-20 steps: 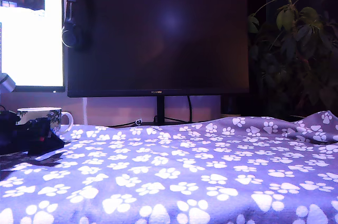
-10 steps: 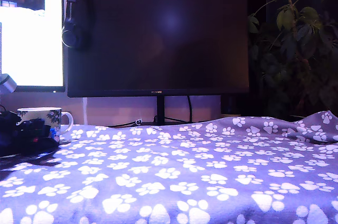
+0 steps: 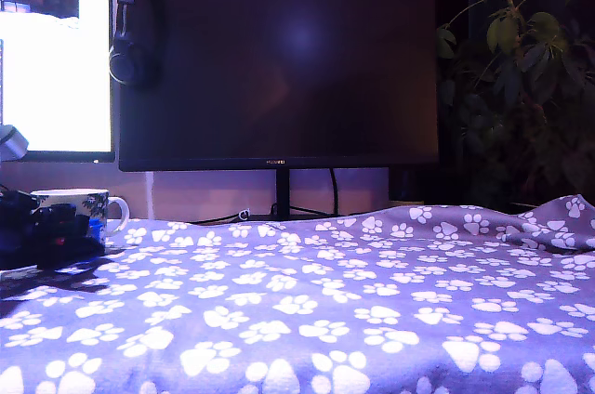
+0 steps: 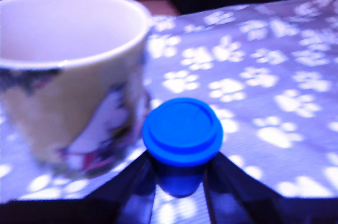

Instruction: Pick up the coffee capsules on the table and drop them inside the coffee cup

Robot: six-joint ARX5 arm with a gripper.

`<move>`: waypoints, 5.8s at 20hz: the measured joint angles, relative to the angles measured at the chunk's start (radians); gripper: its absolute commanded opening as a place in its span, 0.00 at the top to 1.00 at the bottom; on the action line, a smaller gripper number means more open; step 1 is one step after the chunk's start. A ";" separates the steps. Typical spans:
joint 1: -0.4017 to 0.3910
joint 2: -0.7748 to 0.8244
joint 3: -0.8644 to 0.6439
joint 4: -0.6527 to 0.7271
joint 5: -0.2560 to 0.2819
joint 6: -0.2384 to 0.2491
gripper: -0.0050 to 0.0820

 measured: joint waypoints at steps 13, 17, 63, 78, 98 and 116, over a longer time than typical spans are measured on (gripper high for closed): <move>0.000 -0.078 0.002 0.014 0.270 -0.013 0.84; 0.000 -0.193 0.003 -0.008 0.207 -0.016 0.84; 0.050 -0.284 0.596 -1.374 -0.190 -0.038 0.44; 0.049 -0.284 0.599 -1.367 -0.179 -0.026 0.35; 0.002 -0.378 0.600 -1.376 -0.138 0.031 0.97; 0.007 -0.989 0.031 -1.024 -0.119 0.029 0.97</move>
